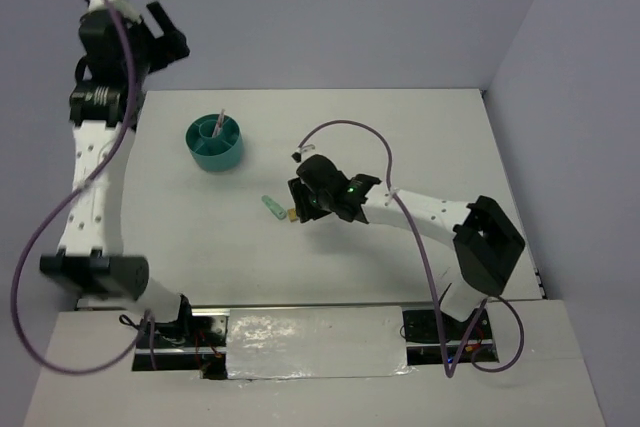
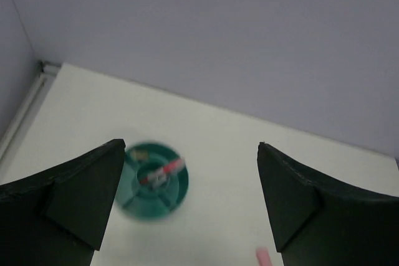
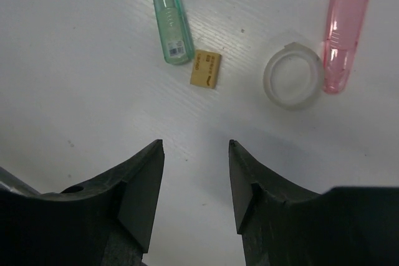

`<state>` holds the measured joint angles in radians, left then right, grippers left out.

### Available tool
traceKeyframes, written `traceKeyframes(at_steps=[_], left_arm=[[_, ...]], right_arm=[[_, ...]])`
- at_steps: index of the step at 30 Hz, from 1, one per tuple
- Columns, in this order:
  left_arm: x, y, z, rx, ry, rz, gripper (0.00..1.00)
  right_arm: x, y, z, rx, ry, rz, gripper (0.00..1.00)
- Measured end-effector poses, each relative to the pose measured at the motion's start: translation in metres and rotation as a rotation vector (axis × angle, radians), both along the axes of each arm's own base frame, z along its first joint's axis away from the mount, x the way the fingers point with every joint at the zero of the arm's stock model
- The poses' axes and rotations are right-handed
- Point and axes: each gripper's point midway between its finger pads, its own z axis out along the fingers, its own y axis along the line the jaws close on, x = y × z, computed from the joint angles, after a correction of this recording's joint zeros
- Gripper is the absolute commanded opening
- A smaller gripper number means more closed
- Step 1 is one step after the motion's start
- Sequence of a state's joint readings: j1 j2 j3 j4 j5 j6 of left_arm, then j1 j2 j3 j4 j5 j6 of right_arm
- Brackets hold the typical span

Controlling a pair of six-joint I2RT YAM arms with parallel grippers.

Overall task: Sort the stationery into containers
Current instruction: Pick up the stationery from the center of the board.

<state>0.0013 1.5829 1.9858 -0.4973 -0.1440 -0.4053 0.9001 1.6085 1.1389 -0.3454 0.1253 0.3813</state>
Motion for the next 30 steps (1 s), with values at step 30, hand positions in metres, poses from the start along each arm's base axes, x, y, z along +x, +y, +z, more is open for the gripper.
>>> traceKeyframes(at_steps=[30], left_arm=[[-0.210,-0.070,-0.208,-0.115,0.221,-0.375,0.99]], right_arm=[[0.038,0.029,-0.093,-0.285,0.108,-0.025,0.46]])
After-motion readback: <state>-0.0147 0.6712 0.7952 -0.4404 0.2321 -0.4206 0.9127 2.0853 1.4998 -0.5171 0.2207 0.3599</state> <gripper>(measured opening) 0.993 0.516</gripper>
